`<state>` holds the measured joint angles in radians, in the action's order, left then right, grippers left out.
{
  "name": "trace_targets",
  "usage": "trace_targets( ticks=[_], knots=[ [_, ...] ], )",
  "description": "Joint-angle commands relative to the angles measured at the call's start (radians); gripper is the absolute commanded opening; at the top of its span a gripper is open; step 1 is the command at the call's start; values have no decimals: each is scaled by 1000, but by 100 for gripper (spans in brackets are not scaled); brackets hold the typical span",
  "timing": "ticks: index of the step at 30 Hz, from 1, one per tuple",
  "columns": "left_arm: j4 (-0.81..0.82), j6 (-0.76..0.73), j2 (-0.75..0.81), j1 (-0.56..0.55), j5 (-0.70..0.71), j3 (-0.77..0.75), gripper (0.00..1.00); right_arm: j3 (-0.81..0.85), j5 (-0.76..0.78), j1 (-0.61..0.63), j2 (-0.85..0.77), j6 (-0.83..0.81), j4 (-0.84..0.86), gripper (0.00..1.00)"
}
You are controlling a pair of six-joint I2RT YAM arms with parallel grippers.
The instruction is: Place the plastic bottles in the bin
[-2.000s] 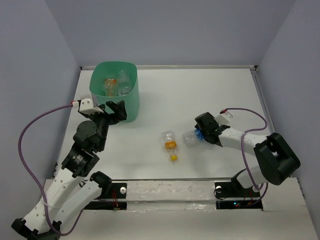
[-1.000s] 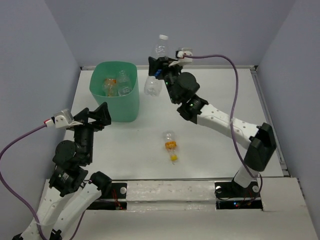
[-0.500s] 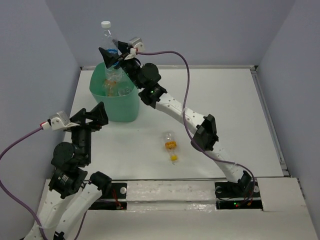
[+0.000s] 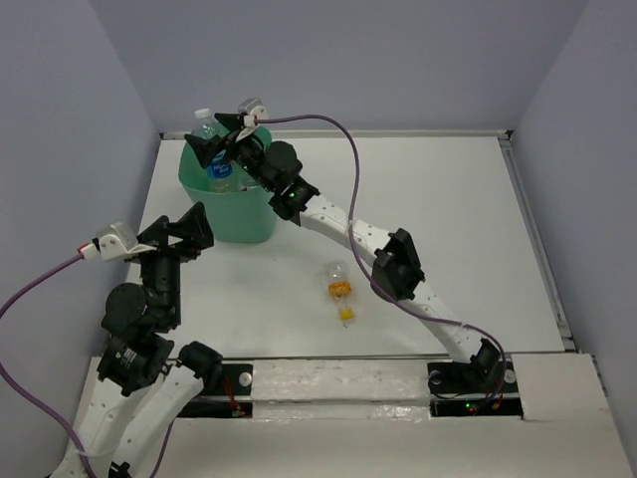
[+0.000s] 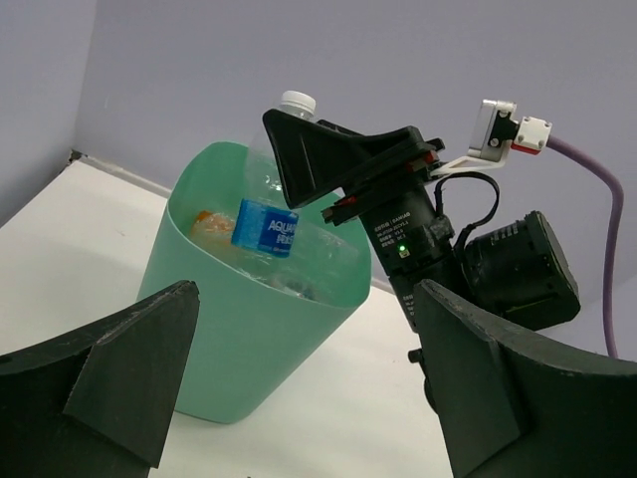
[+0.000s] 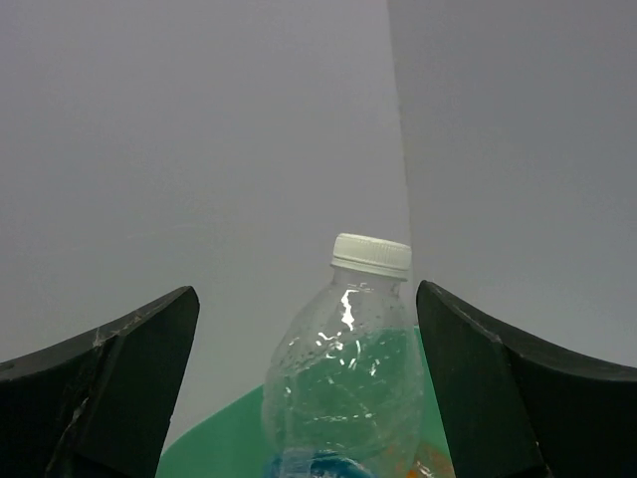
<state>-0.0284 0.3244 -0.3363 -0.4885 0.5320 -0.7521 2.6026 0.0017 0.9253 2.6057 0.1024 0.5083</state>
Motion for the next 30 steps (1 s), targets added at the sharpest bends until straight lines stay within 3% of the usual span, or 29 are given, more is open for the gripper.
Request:
trace_targets(
  ticks=[1, 4, 10, 14, 18, 19, 23, 27, 30],
  knots=[
    [30, -4, -10, 8, 28, 7, 99, -65, -22, 10, -134, 3, 42, 97],
    [31, -2, -20, 8, 34, 11, 99, -168, -22, 10, -248, 5, 33, 97],
    [-2, 33, -108, 10, -56, -16, 99, -661, 59, 10, -588, -4, 117, 97],
    [15, 103, -154, 8, -319, -23, 98, -1049, 217, 10, -943, -53, 131, 97],
    [15, 192, -320, -30, -559, -6, 97, -1427, 438, -22, -1241, -24, 69, 96],
    [16, 221, -351, -118, -531, -1, 97, -1551, 461, -37, -1300, 18, 34, 96],
    [-7, 274, -498, -432, -231, -9, 99, -1787, 518, -65, -1568, 106, -179, 96],
    [-135, 364, -757, -557, -97, -71, 99, -1912, 523, -77, -1794, 212, -362, 96],
    [-157, 409, -910, -610, -56, -108, 99, -1986, 535, -77, -1871, 232, -419, 96]
  ],
)
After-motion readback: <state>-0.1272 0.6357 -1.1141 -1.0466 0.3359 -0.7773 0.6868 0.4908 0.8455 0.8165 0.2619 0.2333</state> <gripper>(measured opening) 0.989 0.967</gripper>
